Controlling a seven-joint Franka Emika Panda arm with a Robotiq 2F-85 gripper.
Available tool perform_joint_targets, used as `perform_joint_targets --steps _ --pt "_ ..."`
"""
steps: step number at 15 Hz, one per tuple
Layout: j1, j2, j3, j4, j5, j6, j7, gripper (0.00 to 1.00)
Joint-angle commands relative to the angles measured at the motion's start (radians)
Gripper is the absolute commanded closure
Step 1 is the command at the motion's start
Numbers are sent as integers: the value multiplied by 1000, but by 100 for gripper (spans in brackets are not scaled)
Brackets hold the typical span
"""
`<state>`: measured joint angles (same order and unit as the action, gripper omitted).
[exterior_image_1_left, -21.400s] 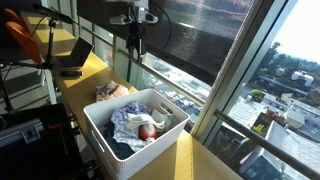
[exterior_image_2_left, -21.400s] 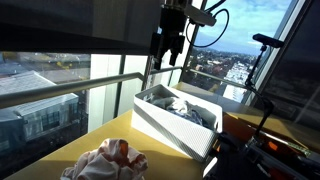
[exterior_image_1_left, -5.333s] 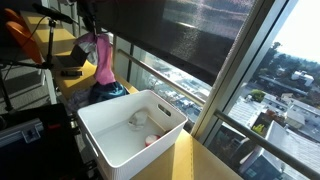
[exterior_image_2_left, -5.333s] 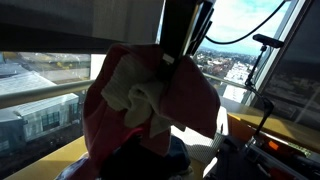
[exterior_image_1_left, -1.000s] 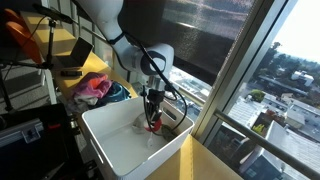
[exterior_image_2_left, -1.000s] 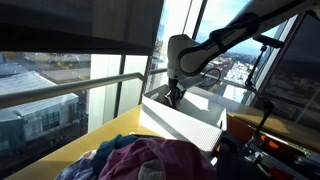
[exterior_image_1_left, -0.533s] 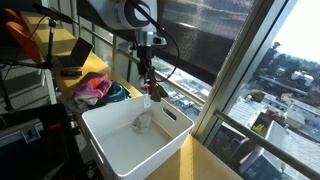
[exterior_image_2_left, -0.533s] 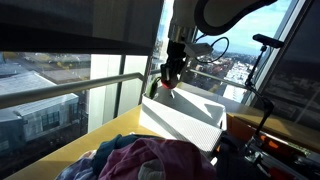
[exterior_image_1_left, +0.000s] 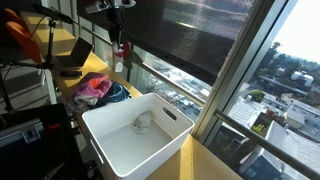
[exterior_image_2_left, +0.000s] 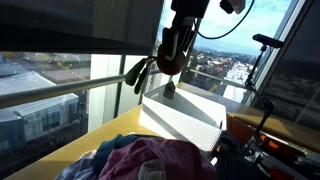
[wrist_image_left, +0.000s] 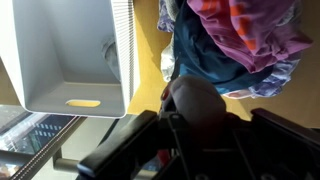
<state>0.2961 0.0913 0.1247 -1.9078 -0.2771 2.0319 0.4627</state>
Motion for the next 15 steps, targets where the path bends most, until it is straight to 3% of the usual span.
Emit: perform_joint_targets --steps 1,4,5,7,13,15 --pt "-20 -15 30 -65 -14 -17 3 95" --pt "-20 -3 37 -106 4 -8 4 95" --pt "-17 -1 41 -115 15 -7 3 56" --pt "-10 5 52 -131 27 -6 4 48" --pt "-32 8 57 -149 71 -7 -32 4" --pt "-66 0 36 -139 104 -16 -87 0"
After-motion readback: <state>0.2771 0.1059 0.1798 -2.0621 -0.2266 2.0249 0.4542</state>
